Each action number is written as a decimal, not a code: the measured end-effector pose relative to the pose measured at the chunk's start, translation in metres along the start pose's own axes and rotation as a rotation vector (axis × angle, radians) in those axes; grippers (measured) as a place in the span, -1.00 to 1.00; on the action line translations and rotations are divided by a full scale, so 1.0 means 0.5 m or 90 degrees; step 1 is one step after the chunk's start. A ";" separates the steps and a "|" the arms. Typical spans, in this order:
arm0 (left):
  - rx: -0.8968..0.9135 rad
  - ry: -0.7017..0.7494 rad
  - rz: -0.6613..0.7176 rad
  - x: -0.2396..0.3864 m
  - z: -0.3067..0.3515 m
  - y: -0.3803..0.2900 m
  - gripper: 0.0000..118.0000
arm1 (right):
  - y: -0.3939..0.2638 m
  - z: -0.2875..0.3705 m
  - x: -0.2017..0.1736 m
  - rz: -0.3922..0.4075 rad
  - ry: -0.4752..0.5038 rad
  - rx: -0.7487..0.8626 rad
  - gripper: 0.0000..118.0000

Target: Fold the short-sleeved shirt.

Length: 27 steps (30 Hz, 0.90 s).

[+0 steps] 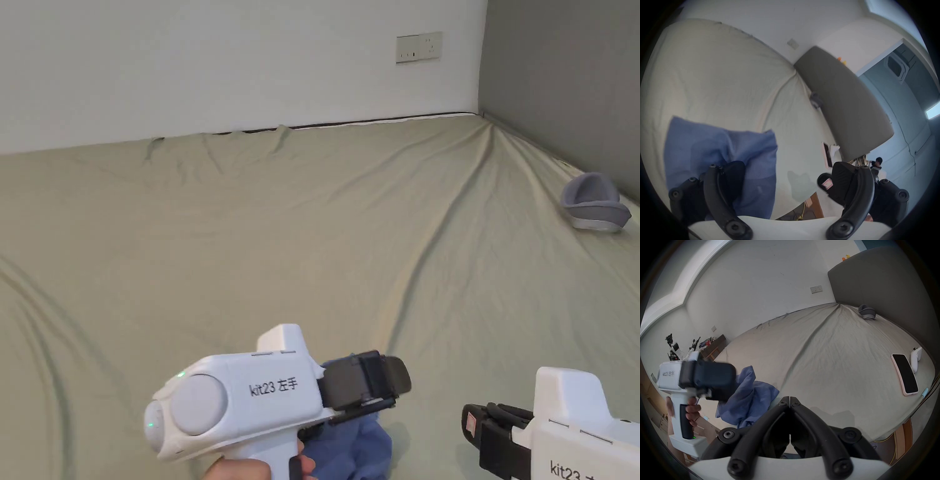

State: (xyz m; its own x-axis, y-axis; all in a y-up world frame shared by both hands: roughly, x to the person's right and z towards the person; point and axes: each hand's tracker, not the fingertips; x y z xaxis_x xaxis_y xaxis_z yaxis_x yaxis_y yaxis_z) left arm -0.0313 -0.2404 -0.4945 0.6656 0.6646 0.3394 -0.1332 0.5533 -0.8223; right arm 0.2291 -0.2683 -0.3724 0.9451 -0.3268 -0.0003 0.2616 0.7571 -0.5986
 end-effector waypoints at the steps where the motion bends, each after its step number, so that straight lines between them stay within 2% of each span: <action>1: 0.032 0.002 -0.016 0.006 0.025 0.003 0.80 | 0.000 0.001 -0.001 0.000 0.004 0.001 -1.00; 3: 0.084 0.025 -0.057 0.014 0.070 0.005 0.80 | 0.001 0.002 -0.003 0.003 0.005 0.003 -1.00; 4: 0.098 0.041 -0.073 0.013 0.089 0.003 0.73 | 0.000 0.003 -0.003 0.004 0.005 0.004 -1.00; 5: 0.107 0.058 -0.082 0.011 0.105 0.002 0.56 | 0.000 0.003 -0.004 0.005 0.007 0.005 -1.00; 6: 0.111 0.078 -0.080 0.006 0.119 0.000 0.30 | -0.001 0.004 -0.004 0.003 0.009 0.007 -1.00; 8: 0.116 0.103 -0.073 -0.005 0.131 -0.005 -0.58 | -0.003 0.004 -0.005 0.001 0.013 0.007 -1.00; 9: 0.117 0.113 -0.070 -0.012 0.130 -0.010 -0.94 | -0.004 0.004 -0.006 0.001 0.015 0.008 -1.00; 12: 0.069 0.143 -0.039 -0.034 0.094 -0.025 -0.97 | -0.009 0.004 -0.009 0.001 0.020 0.007 -1.00; 16: 0.011 0.146 -0.076 -0.032 0.014 -0.064 -0.98 | -0.014 0.002 -0.012 0.000 0.032 0.003 -1.00; 19: -0.042 0.104 -0.079 -0.032 -0.041 -0.094 -0.98 | -0.015 -0.002 -0.011 -0.002 0.036 0.000 -1.00; 22: -0.115 0.130 -0.085 -0.045 -0.102 -0.142 -1.00 | -0.013 -0.005 -0.010 0.004 0.034 -0.002 -1.00; 25: -0.066 0.084 -0.019 -0.068 -0.105 -0.147 -1.00 | -0.009 -0.011 -0.008 0.007 0.033 -0.004 -1.00; 27: -0.089 0.084 0.023 -0.078 -0.099 -0.124 -1.00 | -0.006 -0.016 -0.010 0.010 0.033 -0.007 -1.00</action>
State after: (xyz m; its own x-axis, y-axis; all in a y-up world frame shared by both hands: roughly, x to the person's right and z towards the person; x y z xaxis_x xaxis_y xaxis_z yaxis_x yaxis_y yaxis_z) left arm -0.0129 -0.3255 -0.4792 0.7536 0.6066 0.2533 -0.0613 0.4485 -0.8917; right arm 0.2221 -0.2733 -0.3768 0.9375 -0.3442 -0.0507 0.2449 0.7564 -0.6066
